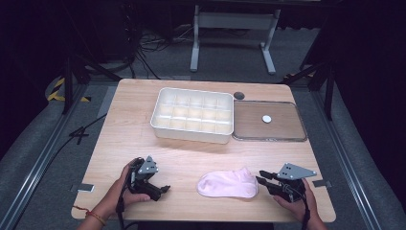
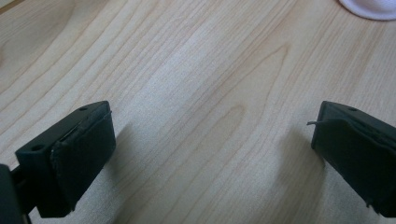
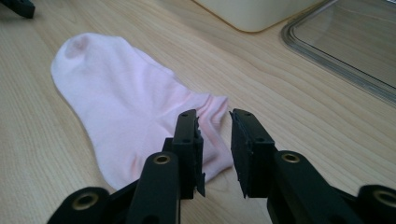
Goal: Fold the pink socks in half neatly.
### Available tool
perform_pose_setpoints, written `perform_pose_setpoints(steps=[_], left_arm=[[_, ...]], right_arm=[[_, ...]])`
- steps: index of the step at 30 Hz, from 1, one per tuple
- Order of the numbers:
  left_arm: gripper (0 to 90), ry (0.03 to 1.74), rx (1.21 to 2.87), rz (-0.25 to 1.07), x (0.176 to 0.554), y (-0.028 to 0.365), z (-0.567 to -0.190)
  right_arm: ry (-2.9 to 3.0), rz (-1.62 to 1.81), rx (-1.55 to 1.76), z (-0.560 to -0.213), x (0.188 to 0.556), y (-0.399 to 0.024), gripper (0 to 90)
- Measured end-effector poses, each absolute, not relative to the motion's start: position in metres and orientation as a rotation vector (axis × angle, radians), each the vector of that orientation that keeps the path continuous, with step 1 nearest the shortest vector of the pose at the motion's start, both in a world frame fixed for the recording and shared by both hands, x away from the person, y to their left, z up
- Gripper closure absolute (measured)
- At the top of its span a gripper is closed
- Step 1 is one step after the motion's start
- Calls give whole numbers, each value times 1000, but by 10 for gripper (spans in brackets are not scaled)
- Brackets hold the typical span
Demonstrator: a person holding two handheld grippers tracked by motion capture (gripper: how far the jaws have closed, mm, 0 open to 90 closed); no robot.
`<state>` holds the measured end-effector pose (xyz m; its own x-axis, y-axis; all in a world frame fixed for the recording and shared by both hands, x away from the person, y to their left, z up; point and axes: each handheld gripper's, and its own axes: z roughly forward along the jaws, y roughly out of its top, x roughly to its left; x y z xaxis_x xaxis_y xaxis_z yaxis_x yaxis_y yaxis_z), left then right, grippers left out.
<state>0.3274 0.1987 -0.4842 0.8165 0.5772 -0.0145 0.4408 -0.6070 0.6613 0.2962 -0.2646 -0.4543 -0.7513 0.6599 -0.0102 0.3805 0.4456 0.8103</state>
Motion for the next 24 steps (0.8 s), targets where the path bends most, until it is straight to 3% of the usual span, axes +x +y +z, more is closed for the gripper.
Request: perform_pose_setpoints(steps=[12,24], left_arm=[[27,779,2344,265,326,194,-481],[52,823,2320,275,324,189,-481]], right_arm=[[2469,1200,795,-457,297,-235,785],[2605,1116,637,-462,304,-171,852]])
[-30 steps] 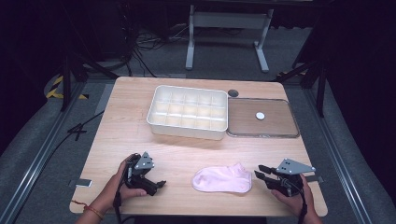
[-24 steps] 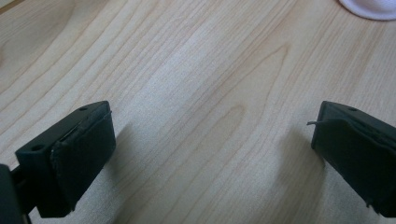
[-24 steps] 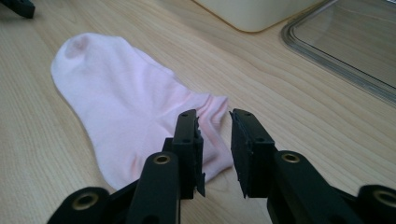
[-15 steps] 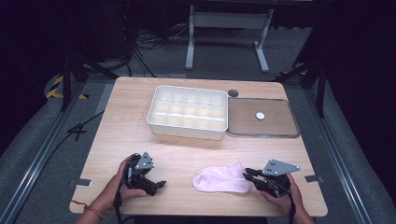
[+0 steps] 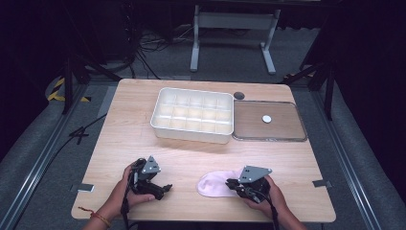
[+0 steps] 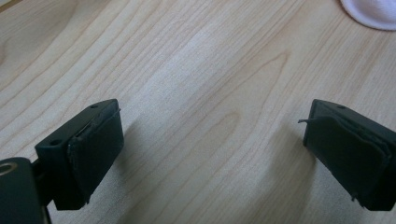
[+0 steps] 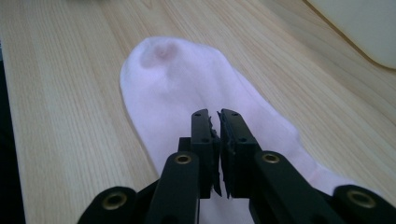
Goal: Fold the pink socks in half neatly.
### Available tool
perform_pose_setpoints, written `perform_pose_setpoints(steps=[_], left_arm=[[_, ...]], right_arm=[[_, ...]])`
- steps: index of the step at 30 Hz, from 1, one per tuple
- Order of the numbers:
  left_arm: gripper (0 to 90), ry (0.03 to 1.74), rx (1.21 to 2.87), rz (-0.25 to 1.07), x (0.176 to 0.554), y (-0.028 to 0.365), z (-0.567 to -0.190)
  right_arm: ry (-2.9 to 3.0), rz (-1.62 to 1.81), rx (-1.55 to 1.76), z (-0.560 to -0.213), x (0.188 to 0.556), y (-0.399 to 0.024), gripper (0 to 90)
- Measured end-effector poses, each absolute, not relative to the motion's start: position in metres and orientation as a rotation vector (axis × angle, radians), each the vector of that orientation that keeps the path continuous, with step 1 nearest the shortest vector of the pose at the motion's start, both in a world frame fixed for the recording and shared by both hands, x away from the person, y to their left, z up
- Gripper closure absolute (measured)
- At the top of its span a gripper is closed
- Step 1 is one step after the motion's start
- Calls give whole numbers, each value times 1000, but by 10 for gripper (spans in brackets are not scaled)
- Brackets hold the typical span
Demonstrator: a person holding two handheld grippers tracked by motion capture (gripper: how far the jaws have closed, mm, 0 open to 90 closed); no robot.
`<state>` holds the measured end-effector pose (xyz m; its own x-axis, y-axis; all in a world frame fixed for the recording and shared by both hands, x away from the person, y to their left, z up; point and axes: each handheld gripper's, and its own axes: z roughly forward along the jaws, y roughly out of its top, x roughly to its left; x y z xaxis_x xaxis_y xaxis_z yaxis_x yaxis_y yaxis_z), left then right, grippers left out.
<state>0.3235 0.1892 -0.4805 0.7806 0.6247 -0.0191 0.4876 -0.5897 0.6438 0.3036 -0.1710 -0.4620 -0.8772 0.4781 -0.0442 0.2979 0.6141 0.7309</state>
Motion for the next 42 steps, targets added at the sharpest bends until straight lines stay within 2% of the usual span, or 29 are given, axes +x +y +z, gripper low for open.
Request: perform_pose_setpoints(steps=[4,10,12,19,28,31,35,42], left_arm=[[83,811,2322,275,323,188,-479],[205,798,2294,275,324,186,-478],[245,801,2277,235,326,182,-477],[295,745,2244,146,330,144,-472],[372,638,2273,106,333,102,-470],[374,638,2263,108,334,92,-471],[388,618,2332,151,332,81,-475],[368,629,2323,189,327,79,-477]], right_arm=[[2641,1094,613,-465,308,-157,864],[2666,1062,593,-471,308,-148,866],[2662,1062,581,-472,307,-148,871],[2642,1062,574,-473,304,-147,885],[2635,1073,574,-475,303,-148,891],[2635,1074,574,-475,303,-148,891],[2638,1072,570,-474,303,-148,891],[2635,1072,563,-475,302,-148,892]])
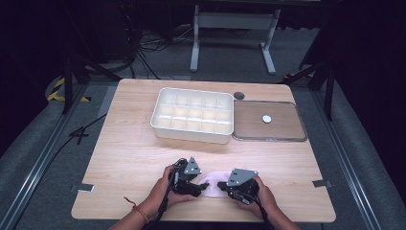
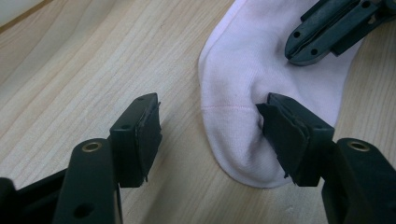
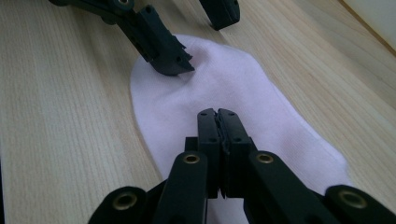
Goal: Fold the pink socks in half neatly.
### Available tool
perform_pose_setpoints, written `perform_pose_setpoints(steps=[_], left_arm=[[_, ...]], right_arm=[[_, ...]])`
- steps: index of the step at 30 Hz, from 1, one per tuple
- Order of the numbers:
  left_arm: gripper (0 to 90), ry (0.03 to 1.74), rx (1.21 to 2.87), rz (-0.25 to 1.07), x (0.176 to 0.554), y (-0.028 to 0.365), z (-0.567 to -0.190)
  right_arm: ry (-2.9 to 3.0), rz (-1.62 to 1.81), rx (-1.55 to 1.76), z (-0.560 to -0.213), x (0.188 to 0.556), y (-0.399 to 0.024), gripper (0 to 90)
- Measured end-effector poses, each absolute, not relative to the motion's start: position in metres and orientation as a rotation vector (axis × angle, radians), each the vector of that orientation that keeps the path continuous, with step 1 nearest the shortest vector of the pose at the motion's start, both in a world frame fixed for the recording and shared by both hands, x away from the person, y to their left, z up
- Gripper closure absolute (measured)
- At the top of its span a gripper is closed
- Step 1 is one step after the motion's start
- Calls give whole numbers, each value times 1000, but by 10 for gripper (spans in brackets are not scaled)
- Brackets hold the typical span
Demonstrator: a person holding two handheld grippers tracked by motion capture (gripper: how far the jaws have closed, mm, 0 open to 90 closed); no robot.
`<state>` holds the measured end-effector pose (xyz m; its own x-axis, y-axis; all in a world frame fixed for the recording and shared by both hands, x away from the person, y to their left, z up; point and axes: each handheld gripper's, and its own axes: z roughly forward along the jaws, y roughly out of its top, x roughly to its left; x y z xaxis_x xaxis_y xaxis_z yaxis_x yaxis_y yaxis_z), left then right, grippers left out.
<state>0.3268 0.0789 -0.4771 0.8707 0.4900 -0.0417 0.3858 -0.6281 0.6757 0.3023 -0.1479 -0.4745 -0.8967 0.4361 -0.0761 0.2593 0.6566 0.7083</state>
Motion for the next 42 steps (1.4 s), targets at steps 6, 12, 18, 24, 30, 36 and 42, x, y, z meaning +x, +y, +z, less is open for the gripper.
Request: perform_pose_setpoints(steps=[6,12,18,24,30,36,42], left_arm=[[454,605,2333,173,325,78,-475],[689,610,2321,103,325,76,-474],[792,637,2290,37,329,79,-476],[809,648,2275,14,329,81,-476],[796,647,2269,18,329,84,-474],[778,646,2219,7,328,89,-466],[807,622,2206,-3,326,88,-465]], right_arm=[[2633,1056,549,-474,301,-147,892],[2634,1056,549,-474,301,-147,892],[2630,1049,549,-474,301,-146,892],[2635,1054,565,-474,302,-145,893],[2640,1045,568,-473,303,-142,893],[2642,1032,572,-472,303,-140,893],[2643,1011,568,-472,303,-138,893]])
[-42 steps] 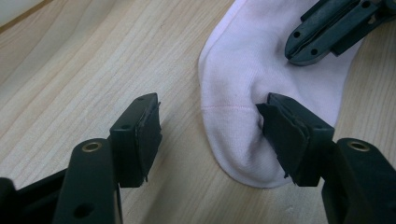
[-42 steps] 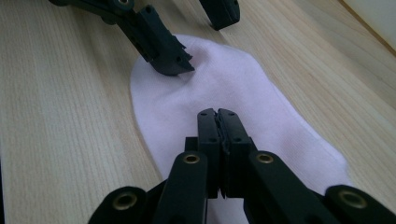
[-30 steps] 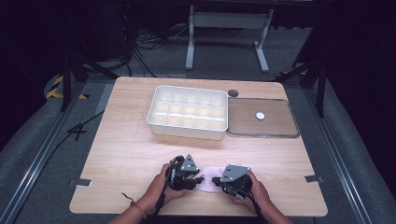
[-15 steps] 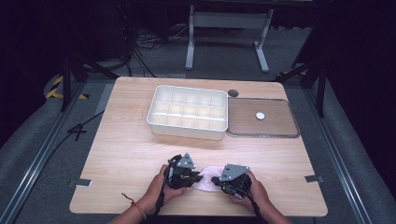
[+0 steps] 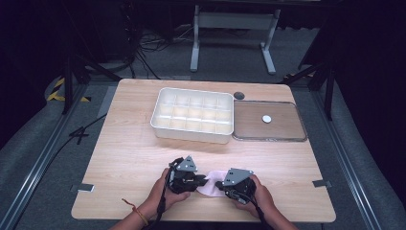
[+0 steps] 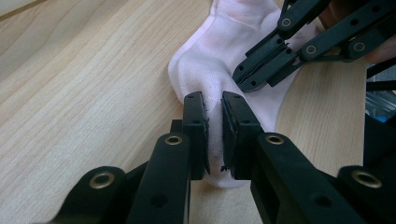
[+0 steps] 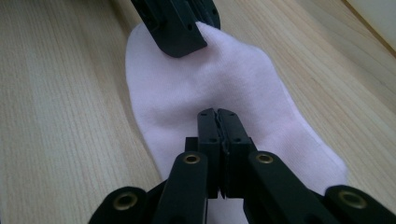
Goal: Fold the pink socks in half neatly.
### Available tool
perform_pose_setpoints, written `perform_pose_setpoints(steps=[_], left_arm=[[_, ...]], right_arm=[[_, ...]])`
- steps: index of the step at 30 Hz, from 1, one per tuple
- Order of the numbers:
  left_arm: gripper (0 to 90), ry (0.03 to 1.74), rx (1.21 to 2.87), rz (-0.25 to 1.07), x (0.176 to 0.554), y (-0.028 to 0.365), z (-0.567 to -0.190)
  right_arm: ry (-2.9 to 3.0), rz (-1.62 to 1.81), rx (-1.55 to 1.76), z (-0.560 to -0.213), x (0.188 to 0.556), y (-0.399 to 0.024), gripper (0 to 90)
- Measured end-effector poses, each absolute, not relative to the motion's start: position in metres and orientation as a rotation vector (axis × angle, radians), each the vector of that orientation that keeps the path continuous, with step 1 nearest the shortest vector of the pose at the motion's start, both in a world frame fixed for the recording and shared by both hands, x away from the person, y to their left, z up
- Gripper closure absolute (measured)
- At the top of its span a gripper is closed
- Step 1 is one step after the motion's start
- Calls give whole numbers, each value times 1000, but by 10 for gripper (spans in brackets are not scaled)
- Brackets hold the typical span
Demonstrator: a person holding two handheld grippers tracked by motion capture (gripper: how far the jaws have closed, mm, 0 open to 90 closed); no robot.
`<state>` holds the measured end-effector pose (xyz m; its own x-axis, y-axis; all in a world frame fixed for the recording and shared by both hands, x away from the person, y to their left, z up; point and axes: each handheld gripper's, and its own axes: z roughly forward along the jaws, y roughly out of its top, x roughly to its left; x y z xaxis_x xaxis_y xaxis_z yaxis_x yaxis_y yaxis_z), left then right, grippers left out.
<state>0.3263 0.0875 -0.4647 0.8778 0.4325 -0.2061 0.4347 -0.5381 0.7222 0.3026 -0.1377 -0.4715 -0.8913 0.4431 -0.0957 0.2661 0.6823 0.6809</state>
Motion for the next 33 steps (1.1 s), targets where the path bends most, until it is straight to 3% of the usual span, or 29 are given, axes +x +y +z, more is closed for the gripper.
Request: perform_pose_setpoints(steps=[33], left_arm=[[825,622,2173,31,327,102,-456]], right_arm=[[2683,1010,525,-466,315,-105,890]])
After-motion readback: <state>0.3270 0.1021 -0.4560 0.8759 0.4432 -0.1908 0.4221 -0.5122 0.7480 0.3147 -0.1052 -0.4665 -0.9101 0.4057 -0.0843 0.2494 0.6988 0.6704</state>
